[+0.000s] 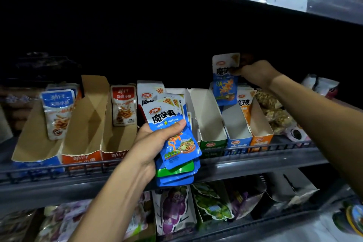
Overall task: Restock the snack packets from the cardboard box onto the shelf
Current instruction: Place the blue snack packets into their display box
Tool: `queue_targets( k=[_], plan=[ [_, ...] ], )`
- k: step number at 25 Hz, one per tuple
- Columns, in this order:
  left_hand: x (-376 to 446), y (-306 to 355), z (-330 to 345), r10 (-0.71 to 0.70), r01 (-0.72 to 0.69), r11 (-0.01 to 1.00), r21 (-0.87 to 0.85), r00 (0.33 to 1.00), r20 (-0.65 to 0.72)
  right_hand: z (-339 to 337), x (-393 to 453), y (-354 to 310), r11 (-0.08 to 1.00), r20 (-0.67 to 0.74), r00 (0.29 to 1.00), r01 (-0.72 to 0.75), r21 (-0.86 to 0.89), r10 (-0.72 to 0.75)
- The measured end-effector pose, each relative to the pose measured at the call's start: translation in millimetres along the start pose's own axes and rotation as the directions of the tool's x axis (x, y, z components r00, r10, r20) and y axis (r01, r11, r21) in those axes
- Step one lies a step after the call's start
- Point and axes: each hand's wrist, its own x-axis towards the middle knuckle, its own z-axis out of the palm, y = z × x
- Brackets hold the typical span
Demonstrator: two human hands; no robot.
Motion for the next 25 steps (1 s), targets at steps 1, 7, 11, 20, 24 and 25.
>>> queue_targets(
  k=[1, 7, 11, 20, 24, 25],
  plan=[
    [0.2, 0.0, -0.3, 0.001, -0.001, 1.000, -0.004, 1.000, -0.001, 1.6, 0.7, 0.2, 1.000, 0.008, 1.000, 0.023, -0.019, -0.023],
    [0.3, -1.5, -1.2, 0.005, -0.005, 1.000, -0.007, 1.000, 0.006, 5.6, 5.6, 30.1, 0.845, 0.178, 0.974, 0.214, -0.490, -0.143],
    [0.2, -2.4, -3.5, 0.011, -0.011, 1.000, -0.015, 1.000, 0.013, 18.7, 1.5, 38.6, 0.591, 0.129, 0.942, 0.297, -0.750, -0.310],
    [1.7, -6.6, -2.7, 0.046, -0.045, 0.999, -0.025, 0.998, 0.033, 34.8, -56.0, -6.4, 0.880, -0.090, 0.935, 0.285, -0.381, -0.342],
    [-8.3, -14.4, 12.0, 0.122, -0.128, 0.991, 0.036, 0.982, 0.147, 37.1, -153.9, -51.3, 0.916, 0.322, 0.945, -0.174, 0.361, 0.053],
    [-11.4, -17.7, 17.0, 0.161, -0.178, 0.981, 0.082, 0.970, 0.181, 36.5, -166.5, -55.9, 0.893, 0.399, 0.905, -0.295, 0.339, 0.148]
  ],
)
